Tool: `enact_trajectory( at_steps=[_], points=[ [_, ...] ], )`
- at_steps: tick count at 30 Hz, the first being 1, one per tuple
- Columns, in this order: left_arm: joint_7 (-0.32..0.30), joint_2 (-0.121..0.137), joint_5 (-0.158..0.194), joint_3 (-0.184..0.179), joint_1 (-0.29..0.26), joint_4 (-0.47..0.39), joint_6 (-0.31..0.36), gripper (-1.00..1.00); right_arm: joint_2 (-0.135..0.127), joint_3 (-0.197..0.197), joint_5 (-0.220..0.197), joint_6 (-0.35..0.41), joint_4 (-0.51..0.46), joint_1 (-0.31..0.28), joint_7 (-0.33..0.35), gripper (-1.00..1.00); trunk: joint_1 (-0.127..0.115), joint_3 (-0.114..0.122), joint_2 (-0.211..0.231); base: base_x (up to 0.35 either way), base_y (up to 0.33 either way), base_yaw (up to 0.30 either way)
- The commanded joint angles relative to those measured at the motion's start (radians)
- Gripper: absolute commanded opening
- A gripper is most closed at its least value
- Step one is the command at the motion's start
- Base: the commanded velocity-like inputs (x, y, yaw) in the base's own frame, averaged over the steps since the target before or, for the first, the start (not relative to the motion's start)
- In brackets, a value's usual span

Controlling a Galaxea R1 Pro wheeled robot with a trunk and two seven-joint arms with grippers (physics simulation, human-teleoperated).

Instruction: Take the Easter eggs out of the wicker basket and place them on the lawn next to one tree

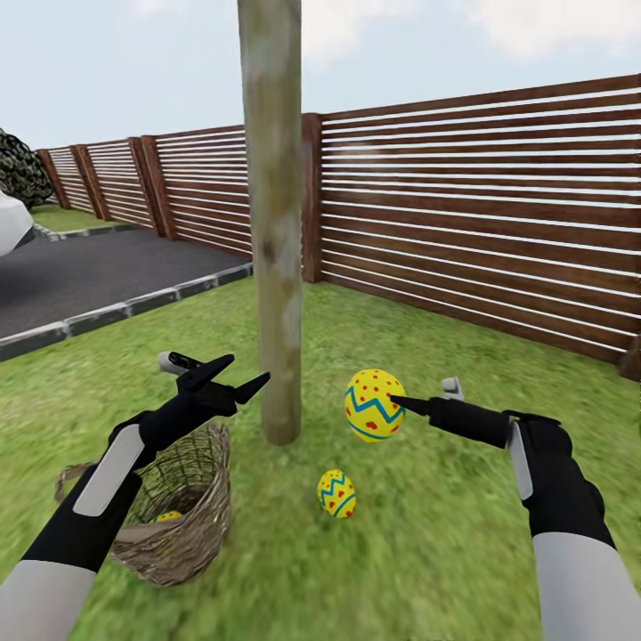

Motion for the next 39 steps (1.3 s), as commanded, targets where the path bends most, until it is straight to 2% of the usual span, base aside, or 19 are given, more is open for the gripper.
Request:
enact_trajectory(
  at_steps=[1, 5, 7, 9, 12, 14, 19, 21, 23, 24, 27, 29, 31, 32, 33, 34, 36, 39],
  points=[
    [-0.001, 0.001, 0.003, -0.002, -0.001, 0.0, 0.003, 1.0, 0.001, -0.001, 0.001, 0.008, -0.001, -0.001, -0.017, -1.0, 0.0, -0.001, 0.0, 0.0, 0.0, -0.058],
    [0.0, -0.001, 0.002, -0.002, -0.001, 0.001, 0.003, 1.0, 0.005, 0.004, 0.007, -0.008, -0.003, -0.001, -0.185, -1.0, 0.0, -0.001, 0.0, 0.0, 0.0, -0.011],
    [0.0, -0.001, 0.002, -0.002, -0.001, 0.002, 0.003, 1.0, 0.014, 0.008, 0.005, -0.01, -0.003, 0.0, -0.312, -1.0, 0.0, -0.003, 0.0, 0.0, 0.0, -0.023],
    [0.0, -0.001, 0.002, -0.002, -0.001, 0.002, 0.003, 1.0, 0.019, 0.018, 0.002, -0.01, -0.003, 0.001, -0.391, -1.0, 0.0, -0.006, 0.0, 0.0, 0.0, -0.06],
    [0.0, -0.001, 0.001, -0.002, -0.001, 0.002, 0.003, 1.0, 0.019, 0.047, 0.002, -0.019, -0.004, 0.001, -0.42, -1.0, 0.0, -0.011, 0.0, 0.0, 0.0, -0.025],
    [0.002, -0.001, 0.001, -0.002, -0.001, 0.002, 0.003, 1.0, 0.019, 0.051, 0.002, -0.057, -0.004, 0.001, -0.425, -1.0, 0.0, -0.014, 0.0, 0.0, 0.0, -0.004],
    [0.036, -0.002, 0.001, -0.002, -0.001, 0.002, 0.003, 1.0, 0.019, 0.054, 0.009, -0.069, -0.009, 0.001, -0.435, -1.0, 0.0, -0.022, 0.0, 0.0, 0.0, 0.0],
    [0.037, -0.002, 0.001, -0.002, -0.001, 0.002, 0.003, 1.0, 0.019, 0.055, 0.01, -0.071, -0.009, 0.001, -0.471, -1.0, 0.0, -0.025, 0.0, 0.0, 0.0, 0.0],
    [0.037, -0.002, 0.001, -0.002, -0.001, 0.002, 0.002, 1.0, 0.021, 0.057, 0.006, -0.072, -0.008, 0.001, -0.566, -1.0, 0.0, -0.028, 0.0, 0.0, 0.0, 0.0],
    [0.037, -0.003, 0.001, -0.002, -0.001, 0.002, 0.002, 1.0, 0.028, 0.057, 0.003, -0.075, -0.007, 0.001, -0.639, -1.0, 0.0, -0.03, 0.0, 0.0, 0.0, 0.0],
    [0.037, -0.004, 0.001, -0.003, -0.001, 0.002, 0.003, 1.0, 0.052, 0.058, 0.004, -0.082, -0.006, 0.001, -0.797, -1.0, 0.0, -0.035, 0.0, 0.0, 0.0, 0.0],
    [0.037, -0.004, 0.001, -0.003, -0.001, 0.002, 0.003, 1.0, 0.059, 0.065, 0.004, -0.105, -0.005, 0.001, -0.908, -1.0, 0.0, -0.038, 0.0, 0.0, 0.0, 0.0],
    [0.037, -0.008, 0.001, -0.003, -0.001, 0.002, 0.003, 1.0, 0.061, 0.125, 0.002, -0.168, 0.025, 0.001, -1.023, -1.0, 0.0, -0.041, 0.0, 0.0, 0.0, 0.0],
    [0.037, -0.014, 0.001, -0.003, -0.001, 0.002, 0.002, 1.0, 0.062, 0.181, -0.001, -0.216, 0.072, 0.001, -1.076, -1.0, 0.0, -0.043, 0.0, 0.0, 0.0, 0.0],
    [0.037, -0.018, 0.001, -0.003, -0.001, 0.001, 0.003, 1.0, 0.068, 0.221, -0.003, -0.251, 0.117, -0.001, -1.112, -1.0, 0.0, -0.044, 0.0, 0.0, 0.0, 0.0],
    [0.037, -0.023, 0.001, -0.003, -0.001, 0.001, 0.003, 1.0, 0.092, 0.254, 0.003, -0.287, 0.176, -0.003, -1.165, -1.0, 0.0, -0.046, 0.0, 0.0, 0.0, 0.0],
    [0.037, -0.038, 0.001, -0.003, -0.001, 0.0, 0.003, 1.0, 0.111, 0.274, 0.009, -0.314, 0.226, -0.005, -1.269, -1.0, 0.0, -0.049, 0.0, 0.0, 0.0, -0.026],
    [0.037, -0.062, 0.0, -0.019, -0.001, 0.001, 0.002, 1.0, 0.114, 0.275, -0.001, -0.319, 0.248, -0.004, -1.316, -1.0, 0.0, -0.053, 0.0, 0.0, 0.0, -0.12]
  ],
)
